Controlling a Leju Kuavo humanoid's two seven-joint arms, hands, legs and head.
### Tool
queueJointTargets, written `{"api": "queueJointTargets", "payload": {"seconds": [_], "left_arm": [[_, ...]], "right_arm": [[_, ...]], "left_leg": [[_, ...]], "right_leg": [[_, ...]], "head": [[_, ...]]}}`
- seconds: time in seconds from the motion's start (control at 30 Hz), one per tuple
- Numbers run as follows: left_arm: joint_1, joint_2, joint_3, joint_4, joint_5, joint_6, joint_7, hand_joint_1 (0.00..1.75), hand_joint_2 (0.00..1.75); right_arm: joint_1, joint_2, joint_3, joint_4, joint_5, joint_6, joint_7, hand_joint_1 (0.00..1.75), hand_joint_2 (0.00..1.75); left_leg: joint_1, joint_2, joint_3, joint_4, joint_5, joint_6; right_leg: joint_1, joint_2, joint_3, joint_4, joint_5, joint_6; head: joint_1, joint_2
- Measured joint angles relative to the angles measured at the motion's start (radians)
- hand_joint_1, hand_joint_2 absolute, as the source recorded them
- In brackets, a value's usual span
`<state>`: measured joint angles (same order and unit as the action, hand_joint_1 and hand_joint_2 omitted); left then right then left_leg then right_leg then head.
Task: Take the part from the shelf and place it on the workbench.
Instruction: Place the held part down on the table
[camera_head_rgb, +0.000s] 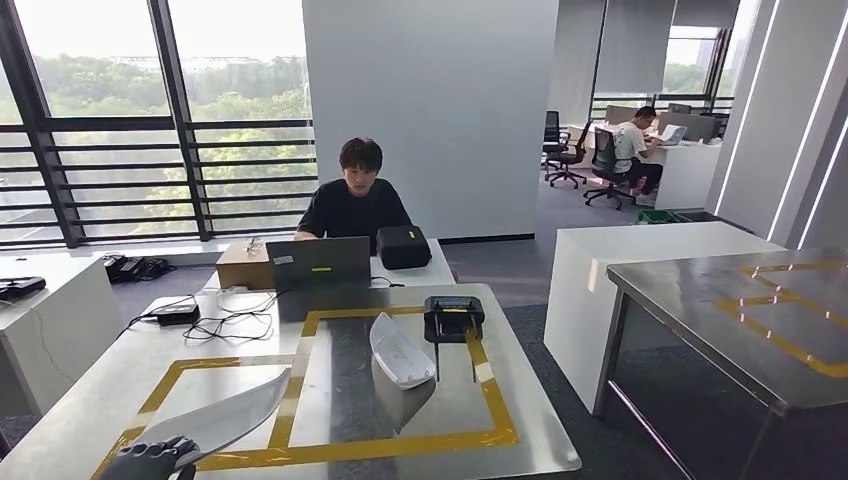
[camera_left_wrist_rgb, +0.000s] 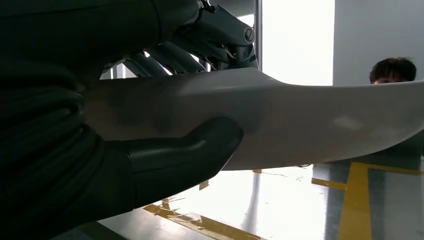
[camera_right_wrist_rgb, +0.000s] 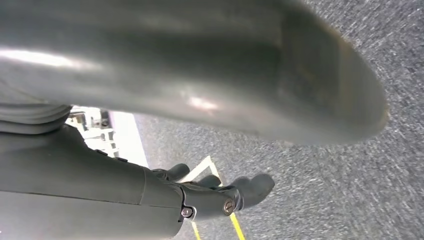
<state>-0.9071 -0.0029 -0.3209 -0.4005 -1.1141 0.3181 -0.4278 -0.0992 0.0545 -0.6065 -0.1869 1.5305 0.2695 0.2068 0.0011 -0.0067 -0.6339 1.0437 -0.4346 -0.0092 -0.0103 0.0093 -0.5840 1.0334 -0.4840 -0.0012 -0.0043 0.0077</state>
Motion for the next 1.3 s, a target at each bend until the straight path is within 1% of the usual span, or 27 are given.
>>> {"api": "queueJointTargets", "payload": {"seconds": [0.07,0.13,0.17,0.23,0.27,0.3,0.33,0.4,0.43,0.47,0.57,0.63,0.67,0.73,0.77,0.8,0.83,0.87,0.9,0.93,0.97,1.0,1.1,1.17,1.2,1.27,1.3], "left_arm": [[-0.001,-0.002,-0.003,-0.001,-0.002,0.0,0.001,1.75,1.75],[-0.006,-0.006,-0.005,-0.004,-0.005,-0.003,0.003,1.75,1.75],[-0.01,-0.01,-0.007,-0.005,-0.006,-0.005,0.004,1.75,1.75],[-0.016,-0.017,-0.011,-0.005,-0.011,-0.015,0.003,1.75,1.75],[-0.017,-0.02,-0.013,-0.005,-0.012,-0.021,0.001,1.75,1.75],[-0.017,-0.022,-0.014,-0.005,-0.011,-0.026,-0.002,1.75,1.75],[-0.017,-0.025,-0.014,-0.005,-0.009,-0.03,-0.005,1.75,1.75],[-0.018,-0.029,-0.014,-0.005,0.0,-0.033,-0.01,1.75,1.75],[-0.018,-0.03,-0.014,-0.006,0.005,-0.033,-0.009,1.75,1.75],[-0.019,-0.03,-0.014,-0.006,0.01,-0.032,-0.006,1.75,1.75],[-0.02,-0.029,-0.014,-0.002,0.026,-0.032,0.013,1.75,1.75],[-0.022,-0.024,-0.014,0.0,0.034,-0.032,0.027,1.75,1.75],[-0.024,-0.02,-0.014,0.002,0.038,-0.032,0.036,1.75,1.75],[-0.027,-0.014,-0.013,0.009,0.045,-0.033,0.053,1.75,1.75],[-0.027,-0.009,-0.013,0.014,0.049,-0.035,0.061,1.75,1.75],[-0.026,-0.004,-0.012,0.019,0.053,-0.037,0.069,1.75,1.75],[-0.026,0.002,-0.011,0.024,0.056,-0.038,0.077,1.75,1.75],[-0.027,0.008,-0.009,0.028,0.06,-0.039,0.084,1.75,1.75],[-0.03,0.014,-0.007,0.032,0.064,-0.039,0.091,1.75,1.75],[-0.035,0.019,-0.003,0.035,0.068,-0.04,0.097,1.75,1.75],[-0.04,0.023,0.001,0.039,0.071,-0.041,0.104,1.75,1.75],[-0.044,0.027,0.005,0.042,0.074,-0.042,0.114,1.75,1.75],[-0.049,0.035,0.014,0.051,0.076,-0.045,0.146,1.75,1.75],[-0.051,0.041,0.018,0.053,0.076,-0.045,0.156,1.75,1.75],[-0.053,0.043,0.02,0.054,0.076,-0.045,0.158,1.75,1.75],[-0.053,0.044,0.021,0.059,0.076,-0.045,0.171,1.75,1.75],[-0.052,0.045,0.022,0.062,0.075,-0.045,0.183,1.75,1.75]], "right_arm": [[0.0,0.0,0.0,0.0,0.0,0.0,0.001,0.0,0.0],[-0.001,0.0,0.0,0.0,-0.001,0.002,0.004,0.0,0.0],[-0.003,0.0,0.0,0.0,-0.001,0.002,0.006,0.0,0.0],[-0.005,0.0,0.0,0.0,-0.002,0.002,0.01,0.0,0.0],[-0.004,0.0,0.0,0.0,-0.002,0.002,0.012,0.0,0.0],[-0.002,0.0,0.0,0.0,-0.002,0.001,0.013,0.0,0.0],[0.0,0.0,0.0,0.0,-0.002,-0.001,0.013,0.0,0.0],[0.002,0.0,0.0,0.0,-0.002,-0.006,0.011,0.0,0.0],[0.003,0.0,0.0,0.0,-0.002,-0.009,0.008,0.0,0.0],[0.005,-0.001,0.0,0.0,-0.002,-0.011,0.005,0.0,0.0],[0.012,0.0,0.0,0.0,-0.002,-0.013,0.001,0.0,0.0],[0.014,0.0,0.0,0.0,-0.002,-0.014,0.0,0.0,0.0],[0.014,0.0,0.0,0.0,-0.002,-0.015,-0.001,0.0,0.0],[0.015,-0.001,0.0,0.0,-0.002,-0.016,-0.001,0.0,0.0],[0.017,-0.001,0.0,0.0,-0.002,-0.017,-0.001,0.0,0.0],[0.019,-0.001,0.0,0.0,-0.003,-0.018,-0.002,0.0,0.0],[0.023,-0.001,0.0,0.0,-0.003,-0.019,-0.002,0.0,0.0],[0.027,-0.001,0.0,0.0,-0.003,-0.019,-0.002,0.0,0.0],[0.03,-0.001,0.0,0.0,-0.003,-0.02,-0.002,0.0,0.0],[0.031,0.0,0.0,0.0,-0.003,-0.021,-0.002,0.0,0.0],[0.031,0.0,0.0,0.0,-0.003,-0.021,-0.002,0.0,0.0],[0.03,0.0,0.0,0.0,-0.003,-0.022,-0.002,0.0,0.0],[0.031,0.0,0.0,0.0,-0.003,-0.026,-0.002,0.0,0.0],[0.031,0.0,0.0,0.0,-0.003,-0.028,-0.002,0.0,0.0],[0.031,0.0,0.0,0.0,-0.003,-0.029,-0.002,0.0,0.0],[0.031,0.0,0.0,0.0,-0.003,-0.029,-0.001,0.0,0.0],[0.031,0.0,0.0,0.0,-0.003,-0.029,-0.001,0.0,0.0]], "left_leg": [[0.001,-0.001,0.004,-0.008,-0.003,0.009],[0.006,-0.002,0.01,-0.014,-0.004,0.021],[0.008,-0.002,0.013,-0.016,-0.005,0.025],[0.008,-0.002,0.015,-0.015,-0.01,0.031],[0.008,-0.002,0.017,-0.015,-0.012,0.032],[0.009,-0.002,0.021,-0.014,-0.016,0.031],[0.009,-0.002,0.026,-0.014,-0.02,0.03],[0.01,-0.002,0.039,-0.012,-0.031,0.023],[0.009,-0.002,0.043,-0.011,-0.036,0.018],[0.007,-0.002,0.046,-0.011,-0.04,0.012],[0.005,-0.002,0.051,-0.018,-0.044,-0.007],[0.007,-0.001,0.047,0.002,-0.061,-0.017],[0.007,0.0,0.029,0.039,-0.08,-0.021],[0.008,0.001,-0.042,0.173,-0.133,-0.025],[0.008,0.001,-0.08,0.237,-0.15,-0.025],[0.008,0.001,-0.107,0.274,-0.15,-0.024],[0.008,0.0,-0.114,0.272,-0.13,-0.022],[0.007,0.001,-0.102,0.231,-0.093,-0.018],[0.006,0.001,-0.076,0.162,-0.047,-0.012],[0.003,0.001,-0.045,0.093,-0.013,-0.006],[0.001,0.001,-0.019,0.037,0.005,0.0],[-0.002,0.001,-0.003,0.004,0.009,0.004],[-0.001,-0.002,0.007,-0.015,-0.001,0.014],[0.005,-0.002,0.017,-0.023,-0.003,0.025],[0.007,-0.001,0.022,-0.025,-0.006,0.029],[0.007,-0.002,0.029,-0.024,-0.013,0.033],[0.007,-0.003,0.033,-0.024,-0.018,0.033]], "right_leg": [[-0.001,-0.001,0.0,-0.002,-0.003,0.011],[-0.002,-0.003,-0.014,0.032,-0.022,0.023],[-0.003,-0.004,-0.037,0.079,-0.044,0.028],[-0.004,-0.005,-0.112,0.215,-0.098,0.035],[-0.005,-0.005,-0.147,0.27,-0.111,0.038],[-0.006,-0.005,-0.166,0.289,-0.102,0.039],[-0.007,-0.005,-0.163,0.265,-0.071,0.039],[-0.009,-0.006,-0.107,0.126,0.015,0.038],[-0.008,-0.007,-0.076,0.059,0.039,0.035],[-0.006,-0.007,-0.055,0.017,0.05,0.03],[-0.001,-0.006,-0.042,-0.004,0.041,0.009],[-0.003,-0.006,-0.033,-0.009,0.038,-0.006],[-0.005,-0.007,-0.028,-0.011,0.036,-0.013],[-0.004,-0.007,-0.021,-0.012,0.03,-0.023],[-0.003,-0.006,-0.018,-0.012,0.027,-0.025],[-0.003,-0.006,-0.015,-0.011,0.024,-0.027],[-0.002,-0.004,-0.01,-0.01,0.02,-0.027],[-0.001,-0.003,-0.004,-0.01,0.015,-0.026],[0.0,-0.003,0.003,-0.009,0.01,-0.024],[0.003,-0.002,0.009,-0.007,0.003,-0.021],[0.005,-0.002,0.011,-0.005,-0.002,-0.017],[0.006,-0.002,0.012,-0.004,-0.006,-0.012],[0.005,-0.003,0.013,-0.005,-0.013,0.004],[0.004,-0.004,-0.007,0.04,-0.038,0.015],[0.002,-0.005,-0.034,0.094,-0.061,0.02],[-0.001,-0.005,-0.114,0.229,-0.105,0.028],[-0.002,-0.005,-0.146,0.271,-0.107,0.031]], "head": [[0.002,0.0],[0.004,0.001],[0.005,0.001],[0.008,0.001],[0.009,0.001],[0.009,0.001],[0.01,0.001],[0.011,0.001],[0.011,0.001],[0.01,0.001],[0.008,0.001],[0.006,0.001],[0.004,0.001],[0.002,0.001],[0.001,0.001],[0.001,0.001],[0.0,0.001],[0.0,0.001],[-0.001,0.001],[-0.001,0.001],[-0.001,0.001],[0.0,0.001],[0.003,0.001],[0.004,0.001],[0.005,0.001],[0.008,0.001],[0.009,0.001]]}}
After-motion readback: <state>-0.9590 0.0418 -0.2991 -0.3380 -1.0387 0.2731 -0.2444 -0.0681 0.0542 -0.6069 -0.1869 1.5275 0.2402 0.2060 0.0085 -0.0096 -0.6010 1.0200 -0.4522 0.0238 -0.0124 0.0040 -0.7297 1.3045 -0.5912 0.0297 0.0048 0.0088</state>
